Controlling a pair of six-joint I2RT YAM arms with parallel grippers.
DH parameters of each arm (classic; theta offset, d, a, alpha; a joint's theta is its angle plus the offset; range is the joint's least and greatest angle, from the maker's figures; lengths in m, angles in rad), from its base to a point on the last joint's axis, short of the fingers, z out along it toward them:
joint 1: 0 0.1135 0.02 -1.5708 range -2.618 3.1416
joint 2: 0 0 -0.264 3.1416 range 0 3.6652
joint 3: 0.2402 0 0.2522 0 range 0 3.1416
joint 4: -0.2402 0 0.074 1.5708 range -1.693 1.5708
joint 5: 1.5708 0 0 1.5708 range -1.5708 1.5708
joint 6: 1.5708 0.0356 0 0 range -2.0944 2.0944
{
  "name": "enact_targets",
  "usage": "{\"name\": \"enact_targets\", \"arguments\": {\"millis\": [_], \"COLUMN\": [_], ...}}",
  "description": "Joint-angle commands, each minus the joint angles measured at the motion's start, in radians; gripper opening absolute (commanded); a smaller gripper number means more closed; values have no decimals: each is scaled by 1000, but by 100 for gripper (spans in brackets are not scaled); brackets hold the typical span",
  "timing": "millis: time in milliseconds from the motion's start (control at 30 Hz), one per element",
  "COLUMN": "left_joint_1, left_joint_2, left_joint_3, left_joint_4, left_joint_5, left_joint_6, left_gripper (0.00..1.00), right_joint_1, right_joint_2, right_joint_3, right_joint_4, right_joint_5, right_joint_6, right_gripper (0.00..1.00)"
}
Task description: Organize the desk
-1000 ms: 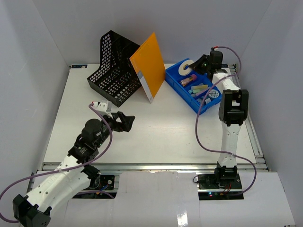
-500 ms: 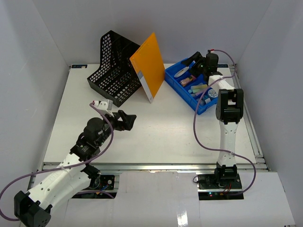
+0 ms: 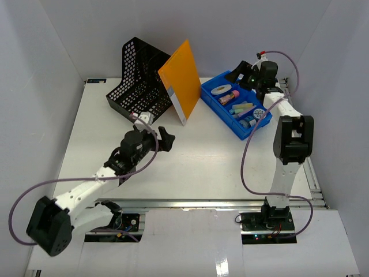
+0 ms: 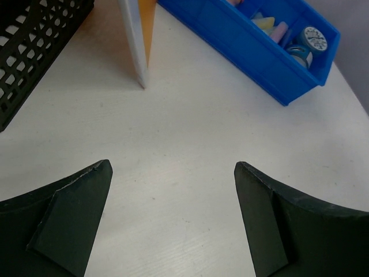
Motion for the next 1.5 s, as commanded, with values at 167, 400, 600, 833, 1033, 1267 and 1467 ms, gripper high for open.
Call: {"name": "enact_targets", "arguments": {"millis": [167, 400, 600, 833, 1033, 1267, 1467], "left_joint_1": [38, 63, 69, 115, 162, 178, 182], "left_joint_2": [410, 610, 678, 731, 762, 795, 800], "left_joint_3": [332, 548, 622, 663, 648, 687, 690], "left_joint_4": [95, 43, 47, 137, 239, 272, 297], "left_joint_5": [-22, -117, -189, -76, 45, 114, 170], "left_joint_6": [36, 65, 85, 94, 58, 56, 76], "left_gripper": [98, 98, 98, 85, 74, 58, 31], "right_joint_1": [-39, -42, -41, -46, -54, -54, -83], "right_joint_2": [-570, -785, -874, -887, -893, -893, -892], "right_joint_3": [-670, -841, -903, -916, -932, -939, -943], "right_joint_4": [11, -117, -83, -88, -73, -67, -61], "right_joint_5": [-500, -744, -769, -769, -771, -778, -780], "right_joint_6": [-682, -787, -761, -773, -773, -773, -775], "right_gripper": [91, 89, 90, 90, 90, 90, 90]}}
